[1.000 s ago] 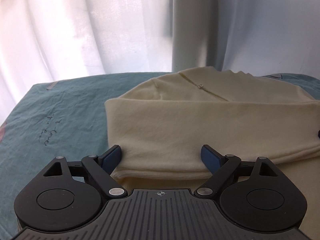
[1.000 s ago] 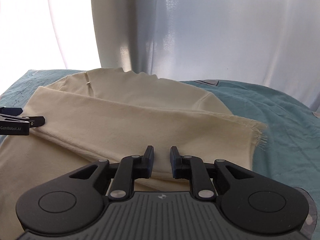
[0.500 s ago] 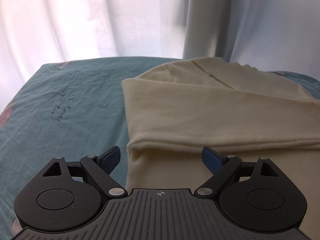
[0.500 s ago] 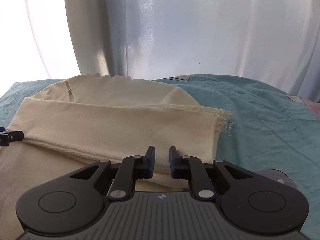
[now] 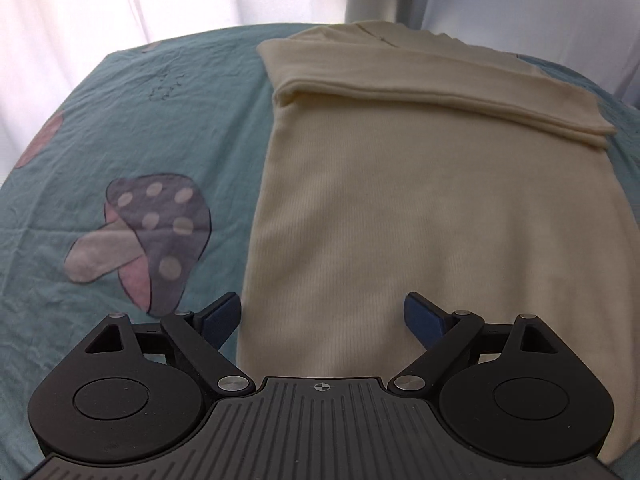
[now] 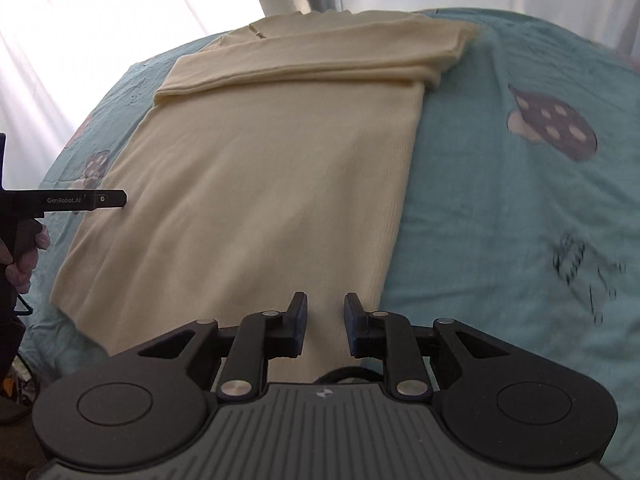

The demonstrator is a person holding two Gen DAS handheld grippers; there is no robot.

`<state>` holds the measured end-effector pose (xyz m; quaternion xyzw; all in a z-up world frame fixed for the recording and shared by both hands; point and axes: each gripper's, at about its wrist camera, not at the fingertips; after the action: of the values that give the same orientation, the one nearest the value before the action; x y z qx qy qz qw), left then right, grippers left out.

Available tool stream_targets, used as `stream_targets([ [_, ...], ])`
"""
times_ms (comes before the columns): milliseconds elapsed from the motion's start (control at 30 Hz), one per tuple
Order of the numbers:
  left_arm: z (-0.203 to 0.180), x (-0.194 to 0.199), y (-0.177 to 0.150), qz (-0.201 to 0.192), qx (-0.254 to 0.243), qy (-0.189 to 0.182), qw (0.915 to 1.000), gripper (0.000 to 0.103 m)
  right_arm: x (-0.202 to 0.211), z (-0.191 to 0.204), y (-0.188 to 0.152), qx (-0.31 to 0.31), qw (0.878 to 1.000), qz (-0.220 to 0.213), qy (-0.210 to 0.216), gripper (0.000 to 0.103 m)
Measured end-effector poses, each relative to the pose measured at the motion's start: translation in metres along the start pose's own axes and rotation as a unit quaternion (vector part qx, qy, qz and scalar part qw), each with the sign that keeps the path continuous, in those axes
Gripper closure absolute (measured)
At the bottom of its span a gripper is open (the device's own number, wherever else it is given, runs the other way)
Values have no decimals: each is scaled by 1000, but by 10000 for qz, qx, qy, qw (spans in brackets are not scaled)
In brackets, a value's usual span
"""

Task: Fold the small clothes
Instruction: 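Smooth the folded dress with both tools and withdraw them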

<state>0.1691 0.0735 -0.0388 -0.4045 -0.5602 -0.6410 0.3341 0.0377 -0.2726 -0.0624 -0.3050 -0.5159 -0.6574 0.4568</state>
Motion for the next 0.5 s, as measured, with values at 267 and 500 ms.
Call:
stream_targets([
  [267, 9, 25, -43, 278, 201, 9, 9994, 12, 27, -4, -51, -200, 9993, 200, 250, 59],
  [500, 18, 35, -66, 351, 529, 77, 9980, 23, 29, -20, -61, -657, 9933, 117, 946, 61],
])
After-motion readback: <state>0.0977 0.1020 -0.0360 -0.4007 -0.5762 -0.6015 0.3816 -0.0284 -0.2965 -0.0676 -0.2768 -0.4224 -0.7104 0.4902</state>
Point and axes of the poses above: each gripper's, at about its wrist camera, not at the fingertips, and x roughly against the way its jaws point, z to its left, y to its top, and after that the axes turned 4 degrees about z, right-handed
